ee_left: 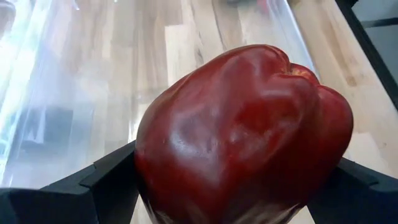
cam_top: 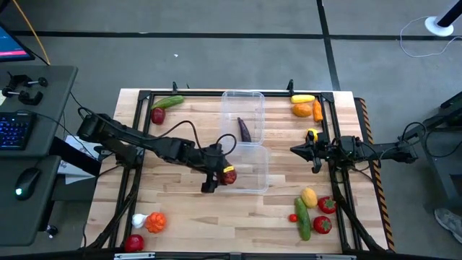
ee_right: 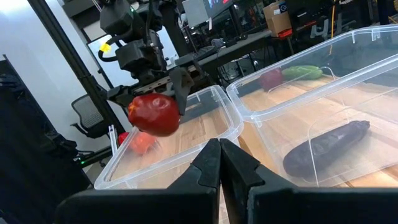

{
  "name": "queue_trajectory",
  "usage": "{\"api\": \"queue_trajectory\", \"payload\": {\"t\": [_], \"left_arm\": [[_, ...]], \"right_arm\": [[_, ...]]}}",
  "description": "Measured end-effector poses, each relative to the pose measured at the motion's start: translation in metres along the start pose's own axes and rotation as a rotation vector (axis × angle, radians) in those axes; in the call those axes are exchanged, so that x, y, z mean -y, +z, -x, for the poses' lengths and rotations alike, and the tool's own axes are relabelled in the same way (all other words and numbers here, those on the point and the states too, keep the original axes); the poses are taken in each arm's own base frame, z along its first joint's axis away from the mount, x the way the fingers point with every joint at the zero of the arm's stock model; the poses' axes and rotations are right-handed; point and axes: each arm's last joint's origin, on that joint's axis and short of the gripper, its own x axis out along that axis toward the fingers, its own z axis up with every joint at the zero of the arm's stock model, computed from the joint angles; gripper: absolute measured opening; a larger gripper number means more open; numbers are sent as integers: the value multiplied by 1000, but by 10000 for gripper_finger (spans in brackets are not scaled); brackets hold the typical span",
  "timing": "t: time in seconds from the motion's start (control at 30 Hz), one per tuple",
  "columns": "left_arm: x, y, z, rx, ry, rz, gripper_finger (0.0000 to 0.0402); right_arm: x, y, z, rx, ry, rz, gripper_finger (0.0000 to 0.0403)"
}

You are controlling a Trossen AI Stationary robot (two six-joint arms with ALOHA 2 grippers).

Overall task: Sort produce into baskets
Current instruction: Put the red apple into the bottom transparent bin, then put the squash into the top transparent bin

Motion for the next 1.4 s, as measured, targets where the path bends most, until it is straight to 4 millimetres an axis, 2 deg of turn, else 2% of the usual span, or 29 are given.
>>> {"api": "queue_trajectory", "payload": {"t": [0.33,0.57,0.67,0.87,0.97,1.07,1.2,1.4], "left_arm": [[0,1,0,8,14,-2,347],[-16,1,0,8,89,28,392],[-22,3,3,-22,82,29,396],[-24,24,22,-71,82,-76,399],[-25,41,43,-110,102,-88,400],[-27,49,64,-187,165,-73,400],[-33,41,84,-289,289,-25,400],[-44,7,89,-487,470,137,400]], "right_arm": [[0,0,0,0,0,0,0],[0,0,0,0,0,0,0],[0,0,0,0,0,0,0],[0,0,0,-1,0,0,0],[0,0,0,0,0,0,0],[0,0,0,0,0,0,0],[0,0,0,0,0,0,0],[0,0,0,-1,0,0,0]]}}
